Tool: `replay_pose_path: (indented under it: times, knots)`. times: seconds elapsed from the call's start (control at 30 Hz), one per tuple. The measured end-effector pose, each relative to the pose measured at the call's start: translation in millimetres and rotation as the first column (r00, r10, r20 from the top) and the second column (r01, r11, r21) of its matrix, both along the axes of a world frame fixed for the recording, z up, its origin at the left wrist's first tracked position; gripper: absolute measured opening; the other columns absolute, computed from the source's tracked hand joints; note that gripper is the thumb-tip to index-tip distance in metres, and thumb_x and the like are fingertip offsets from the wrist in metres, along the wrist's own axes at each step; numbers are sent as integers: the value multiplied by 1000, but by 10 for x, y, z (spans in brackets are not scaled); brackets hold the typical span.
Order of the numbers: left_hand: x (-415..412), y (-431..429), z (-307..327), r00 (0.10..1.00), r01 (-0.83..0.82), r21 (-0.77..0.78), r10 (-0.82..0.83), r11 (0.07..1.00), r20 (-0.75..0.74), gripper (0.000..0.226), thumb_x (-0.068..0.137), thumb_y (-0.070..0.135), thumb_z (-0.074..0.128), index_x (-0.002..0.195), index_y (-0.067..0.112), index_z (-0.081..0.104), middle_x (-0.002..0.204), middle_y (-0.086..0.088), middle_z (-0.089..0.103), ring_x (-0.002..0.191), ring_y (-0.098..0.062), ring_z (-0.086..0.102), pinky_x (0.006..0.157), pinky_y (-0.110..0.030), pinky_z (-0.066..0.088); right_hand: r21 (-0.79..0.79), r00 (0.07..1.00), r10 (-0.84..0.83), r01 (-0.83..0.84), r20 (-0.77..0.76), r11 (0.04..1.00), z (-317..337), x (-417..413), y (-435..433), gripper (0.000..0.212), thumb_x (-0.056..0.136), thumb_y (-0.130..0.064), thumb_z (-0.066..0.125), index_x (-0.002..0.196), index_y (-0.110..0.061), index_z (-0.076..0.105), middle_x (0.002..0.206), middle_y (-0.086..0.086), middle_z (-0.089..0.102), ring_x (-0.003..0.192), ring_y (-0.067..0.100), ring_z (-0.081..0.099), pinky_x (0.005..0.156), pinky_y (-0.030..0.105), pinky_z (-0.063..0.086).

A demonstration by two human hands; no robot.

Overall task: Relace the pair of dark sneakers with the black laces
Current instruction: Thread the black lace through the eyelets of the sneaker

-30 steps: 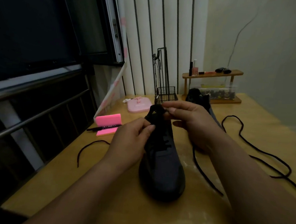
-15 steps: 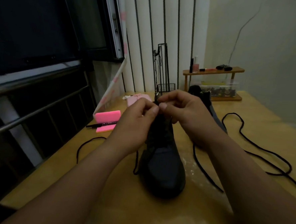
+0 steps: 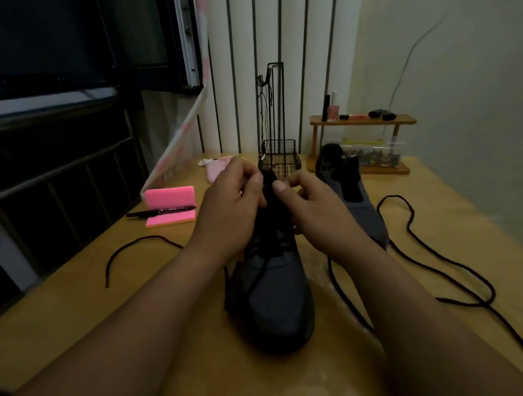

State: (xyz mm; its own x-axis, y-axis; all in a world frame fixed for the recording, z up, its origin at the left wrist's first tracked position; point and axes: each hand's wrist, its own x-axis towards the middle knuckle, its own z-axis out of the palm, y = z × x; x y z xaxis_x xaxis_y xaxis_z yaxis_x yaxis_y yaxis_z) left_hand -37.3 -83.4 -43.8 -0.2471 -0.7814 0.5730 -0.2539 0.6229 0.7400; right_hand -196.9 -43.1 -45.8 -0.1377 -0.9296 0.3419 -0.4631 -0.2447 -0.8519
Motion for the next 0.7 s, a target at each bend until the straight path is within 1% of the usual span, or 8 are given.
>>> replay_pose_path:
  times: [0.1,0.2,0.27,0.33,0.43,0.53,0.6,0.7]
  knots:
    - [-41,-63,-77,997,-13,-86,19,996,78,14,109,23,50,105,28,62,89,0,61,76,-10,61,66,-24,48,68,985,7,-19,170,998,-8,-55,-26,8,103,-26,62,104,-20,58,86,4,64,70,16,62,64,33,53]
    - [-39,-90,-143,987,-21,-141,44,990,157,16,107,27,51,113,31,66,101,4,57,91,-7,58,78,-24,48,149,948,44,-95,317,984,-20,-130,-45,17,103,-14,58,120,-14,55,90,5,63,74,17,62,68,35,54]
    - [0,-100,-151,982,-5,-178,38,984,183,13,105,28,57,109,31,68,103,4,59,102,-3,53,84,-14,42,183,919,75,-156,387,971,-31,-184,-63,21,103,-11,56,124,-14,54,94,7,63,77,19,63,72,37,54]
    - [52,-110,-153,979,7,-215,36,977,199,10,103,24,61,105,30,70,101,7,61,106,-1,50,84,-7,35,192,893,101,-203,439,960,-45,-219,-79,20,103,-9,54,123,-14,54,96,9,62,78,20,63,73,37,53]
    - [118,-132,-169,970,20,-289,52,957,238,9,101,18,64,101,25,70,98,13,63,106,-10,47,89,-9,34,179,868,124,-236,480,955,-69,-225,-96,19,103,-8,54,121,-16,54,97,8,62,79,20,63,72,35,53]
    - [141,-164,-192,952,42,-340,65,940,298,8,100,16,65,102,22,70,97,14,65,107,-13,45,90,-14,35,167,868,133,-239,479,956,-88,-220,-106,16,104,-10,54,118,-18,55,94,4,63,78,19,63,74,36,52]
    - [134,-184,-205,943,56,-353,67,934,326,9,100,17,65,102,24,70,95,13,65,106,-15,44,90,-22,36,162,879,139,-236,456,958,-98,-217,-109,16,105,-12,53,118,-20,56,93,3,63,78,18,63,76,37,51]
    - [117,-180,-216,942,52,-349,69,936,328,9,100,19,64,102,25,69,94,13,64,105,-15,42,88,-25,36,153,895,136,-220,426,964,-101,-198,-103,16,106,-14,53,120,-21,55,93,2,61,79,17,62,76,37,50]
